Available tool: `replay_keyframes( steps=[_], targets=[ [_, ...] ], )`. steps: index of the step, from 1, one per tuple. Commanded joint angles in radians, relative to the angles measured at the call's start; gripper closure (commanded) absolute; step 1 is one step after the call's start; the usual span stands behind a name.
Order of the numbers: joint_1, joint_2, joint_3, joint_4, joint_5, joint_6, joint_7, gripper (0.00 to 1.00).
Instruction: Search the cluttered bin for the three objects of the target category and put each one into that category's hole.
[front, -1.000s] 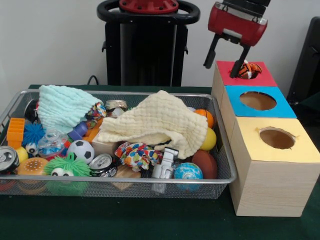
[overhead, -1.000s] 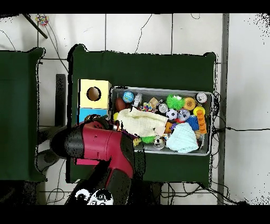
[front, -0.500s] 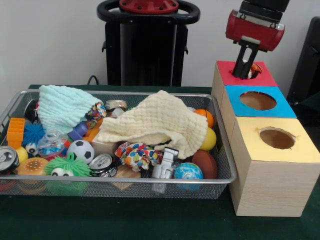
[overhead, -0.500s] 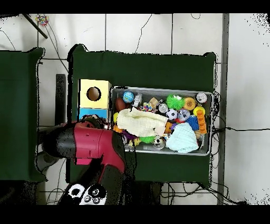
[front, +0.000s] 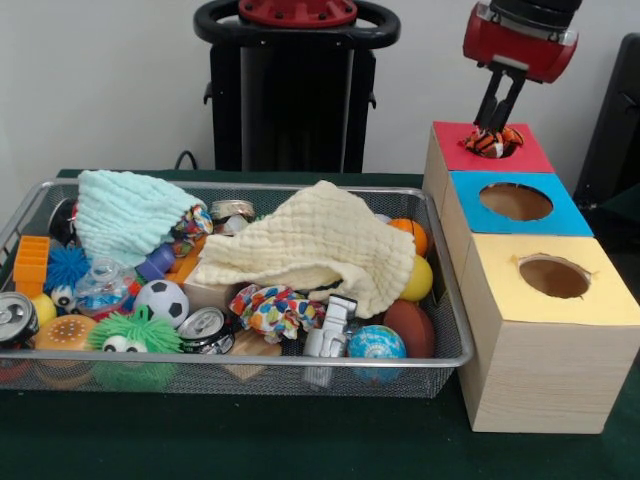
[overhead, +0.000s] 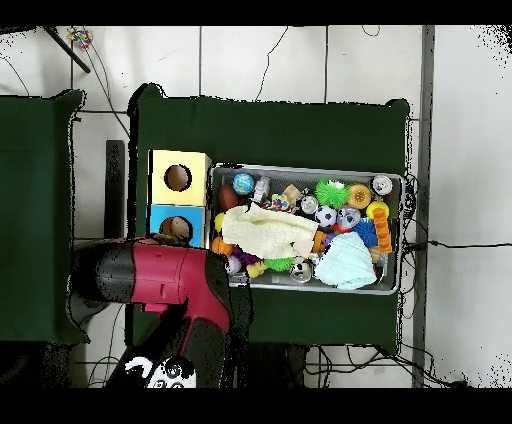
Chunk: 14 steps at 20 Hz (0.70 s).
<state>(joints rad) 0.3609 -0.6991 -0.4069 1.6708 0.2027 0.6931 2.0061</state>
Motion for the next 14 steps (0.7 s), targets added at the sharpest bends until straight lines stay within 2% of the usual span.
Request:
replay_keyframes(
  steps=[1, 4, 8, 14],
  targets=[
    [0.016, -0.028, 0.106, 0.146, 0.071, 0.097, 0.216, 1.00],
    [0.011, -0.027, 0.121, 0.174, 0.083, 0.079, 0.196, 1.00],
    [-0.029, -0.004, 0.193, 0.219, 0.138, -0.007, 0.162, 1.00],
    [-0.023, 0.059, 0.183, 0.205, 0.101, -0.086, 0.165, 1.00]
  ],
)
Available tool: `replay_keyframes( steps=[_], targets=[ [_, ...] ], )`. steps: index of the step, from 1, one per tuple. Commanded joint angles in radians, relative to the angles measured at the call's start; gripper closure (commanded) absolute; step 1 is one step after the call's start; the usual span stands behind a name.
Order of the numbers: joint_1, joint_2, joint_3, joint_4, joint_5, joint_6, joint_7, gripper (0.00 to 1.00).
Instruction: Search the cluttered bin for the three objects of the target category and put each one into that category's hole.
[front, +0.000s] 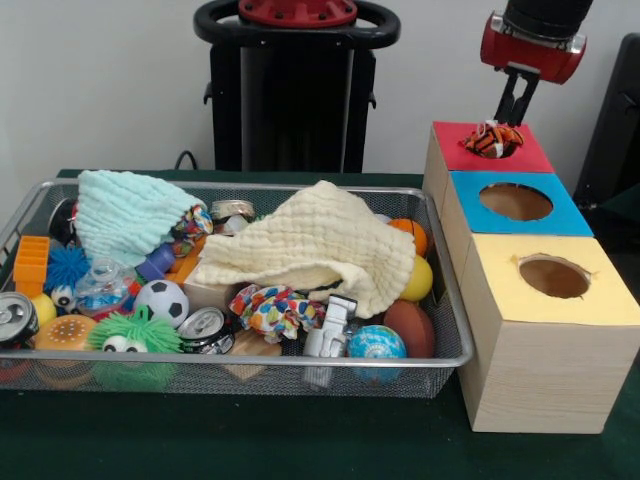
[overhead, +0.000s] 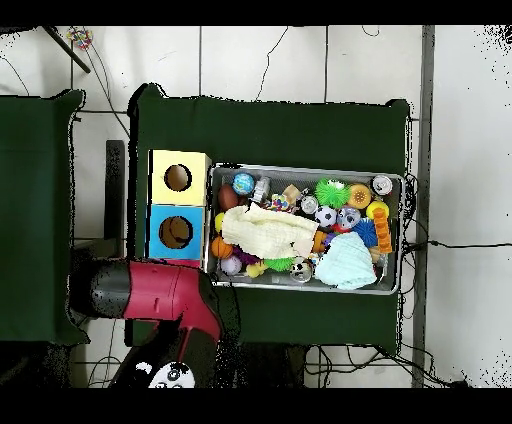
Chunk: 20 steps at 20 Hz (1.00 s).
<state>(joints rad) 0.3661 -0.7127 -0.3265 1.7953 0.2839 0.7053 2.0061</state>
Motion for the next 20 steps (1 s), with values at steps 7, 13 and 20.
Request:
replay_keyframes(
  steps=[7, 13, 20],
  targets=[
    [-0.011, 0.114, 0.095, 0.089, 0.002, -0.157, 0.177, 1.00],
    [-0.006, 0.129, 0.081, 0.112, -0.019, -0.182, 0.160, 1.00],
    [-0.033, 0.111, 0.147, 0.142, 0.020, -0.156, 0.134, 1.00]
  ],
)
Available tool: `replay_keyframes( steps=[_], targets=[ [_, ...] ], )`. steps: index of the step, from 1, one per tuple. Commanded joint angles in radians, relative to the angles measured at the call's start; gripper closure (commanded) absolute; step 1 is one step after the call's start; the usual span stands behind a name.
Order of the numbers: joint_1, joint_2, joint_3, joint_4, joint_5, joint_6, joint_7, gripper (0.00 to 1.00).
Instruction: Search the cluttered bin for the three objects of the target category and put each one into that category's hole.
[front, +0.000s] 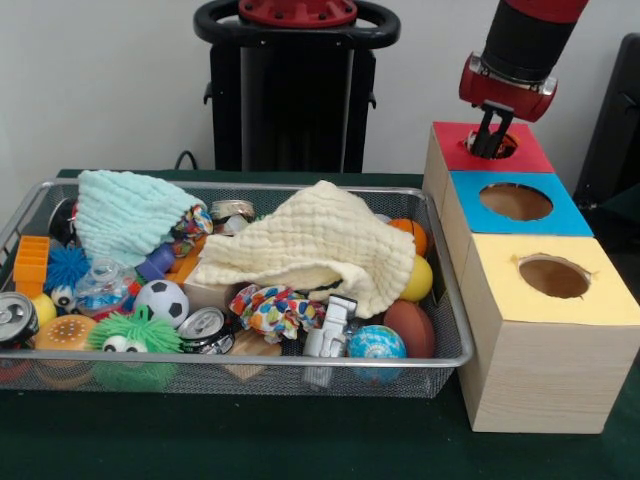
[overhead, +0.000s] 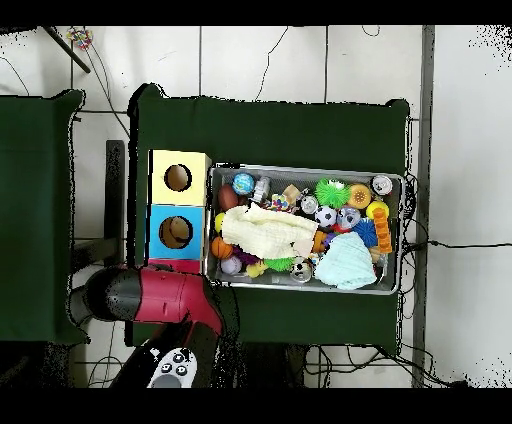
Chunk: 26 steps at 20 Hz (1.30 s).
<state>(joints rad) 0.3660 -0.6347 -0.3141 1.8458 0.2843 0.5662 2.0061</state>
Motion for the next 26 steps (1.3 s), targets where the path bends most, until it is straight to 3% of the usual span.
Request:
replay_keyframes(
  steps=[1, 6, 10, 18, 21, 26],
  targets=[
    [-0.037, 0.025, 0.143, 0.091, 0.027, -0.001, 0.133, 1.00],
    [-0.066, -0.044, 0.166, 0.069, 0.052, 0.132, 0.129, 1.00],
    [-0.086, -0.108, 0.118, -0.027, -0.001, 0.298, 0.126, 1.00],
    [-0.135, -0.154, 0.128, -0.135, -0.030, 0.492, 0.095, 1.00],
    [-0.132, -0.136, 0.116, -0.127, -0.052, 0.436, 0.079, 1.00],
    [-0.158, -0.022, 0.162, -0.065, -0.049, 0.163, 0.040, 1.00]
  ],
)
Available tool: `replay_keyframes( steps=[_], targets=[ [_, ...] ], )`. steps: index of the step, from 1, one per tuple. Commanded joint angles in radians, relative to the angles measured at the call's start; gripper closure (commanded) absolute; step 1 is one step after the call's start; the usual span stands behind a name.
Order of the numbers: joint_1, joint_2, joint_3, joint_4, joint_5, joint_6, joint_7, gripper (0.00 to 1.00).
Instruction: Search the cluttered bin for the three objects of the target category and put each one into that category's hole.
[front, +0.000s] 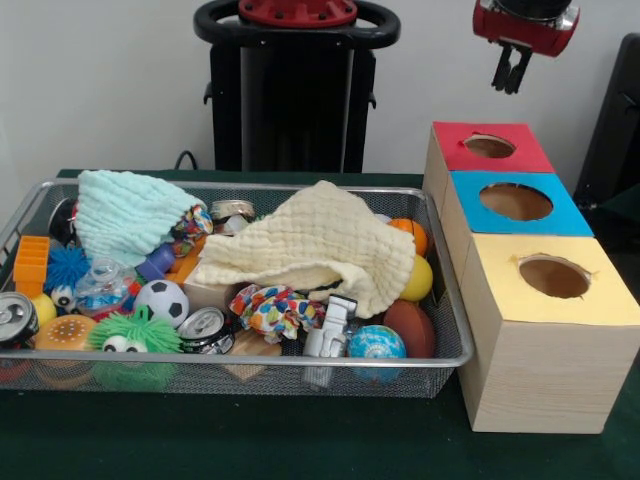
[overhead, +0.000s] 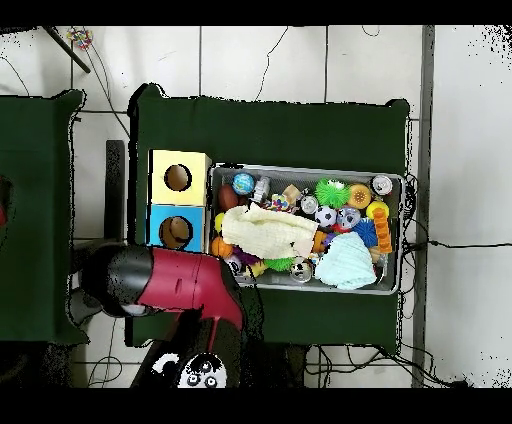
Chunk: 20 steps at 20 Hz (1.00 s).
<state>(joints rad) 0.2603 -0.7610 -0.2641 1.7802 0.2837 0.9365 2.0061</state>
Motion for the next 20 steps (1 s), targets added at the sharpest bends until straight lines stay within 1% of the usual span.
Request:
replay_keyframes(
  steps=[1, 3, 6, 8, 9, 12, 16, 18, 20],
  targets=[
    [-0.053, 0.118, 0.118, 0.003, -0.048, -0.235, 0.043, 1.00],
    [-0.051, 0.136, 0.122, 0.004, -0.050, -0.270, 0.051, 1.00],
    [-0.041, 0.158, 0.098, -0.015, -0.074, -0.335, 0.068, 1.00],
    [-0.059, 0.178, 0.092, -0.039, -0.079, -0.383, 0.060, 1.00],
    [-0.067, 0.186, 0.083, -0.063, -0.085, -0.385, 0.057, 1.00],
    [-0.109, 0.197, 0.071, -0.165, -0.105, -0.300, 0.014, 1.00],
    [-0.157, 0.187, 0.064, -0.308, -0.138, -0.092, -0.022, 1.00],
    [-0.185, 0.183, 0.082, -0.360, -0.144, -0.006, -0.035, 1.00],
    [-0.221, 0.181, 0.118, -0.395, -0.137, 0.068, -0.049, 1.00]
  ],
)
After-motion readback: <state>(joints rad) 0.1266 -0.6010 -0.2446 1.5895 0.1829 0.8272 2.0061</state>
